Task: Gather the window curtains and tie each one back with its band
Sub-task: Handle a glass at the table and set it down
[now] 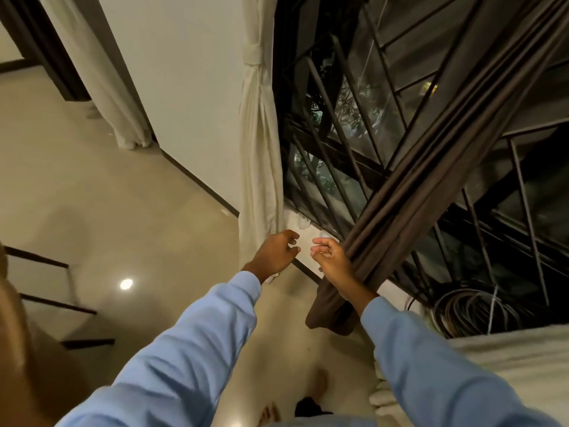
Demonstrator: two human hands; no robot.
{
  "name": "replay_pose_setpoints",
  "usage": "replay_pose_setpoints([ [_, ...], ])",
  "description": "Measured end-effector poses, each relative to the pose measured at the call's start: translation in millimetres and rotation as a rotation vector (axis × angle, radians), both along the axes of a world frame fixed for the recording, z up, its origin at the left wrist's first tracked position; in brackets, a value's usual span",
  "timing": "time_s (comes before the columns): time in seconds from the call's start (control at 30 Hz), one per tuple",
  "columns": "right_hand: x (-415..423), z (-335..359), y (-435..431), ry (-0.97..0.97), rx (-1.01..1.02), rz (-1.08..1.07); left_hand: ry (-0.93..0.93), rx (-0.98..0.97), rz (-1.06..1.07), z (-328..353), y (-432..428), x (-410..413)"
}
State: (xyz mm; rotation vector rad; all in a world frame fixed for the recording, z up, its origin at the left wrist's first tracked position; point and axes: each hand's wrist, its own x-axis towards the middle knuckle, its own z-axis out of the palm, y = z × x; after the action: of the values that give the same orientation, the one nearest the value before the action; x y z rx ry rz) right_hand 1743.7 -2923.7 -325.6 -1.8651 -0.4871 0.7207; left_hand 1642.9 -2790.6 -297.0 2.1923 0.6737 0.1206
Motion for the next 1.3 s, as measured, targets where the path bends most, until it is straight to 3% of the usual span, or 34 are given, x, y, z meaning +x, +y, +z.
replay_pose_setpoints([
  [0.57, 133.1, -98.9, 110.5, 0.086, -0.12, -0.022, 0.193, -0.127, 0.095, -100.0, 92.5, 152.0],
  [0.77, 183.7, -170.7, 162.3, 0.09, -0.167, -0.051, 0.252, -0.192, 0.106, -175.4, 129.0, 218.8],
  [0.9, 206.2, -226.7, 189.4, 0.215, -0.299, -0.042, 0.275, -0.236, 0.134, -233.1, 154.2, 237.6],
  [1.1, 245.3, -309.8, 210.6, 0.117, -0.361, 0.003, 0.23, -0.432, 0.211, -325.6, 178.2, 270.6],
  [1.3, 278.3, -381.7, 237.7, 0.146, -0.414, -0.022, 0.248, -0.331, 0.141, -404.2, 220.6, 319.1],
])
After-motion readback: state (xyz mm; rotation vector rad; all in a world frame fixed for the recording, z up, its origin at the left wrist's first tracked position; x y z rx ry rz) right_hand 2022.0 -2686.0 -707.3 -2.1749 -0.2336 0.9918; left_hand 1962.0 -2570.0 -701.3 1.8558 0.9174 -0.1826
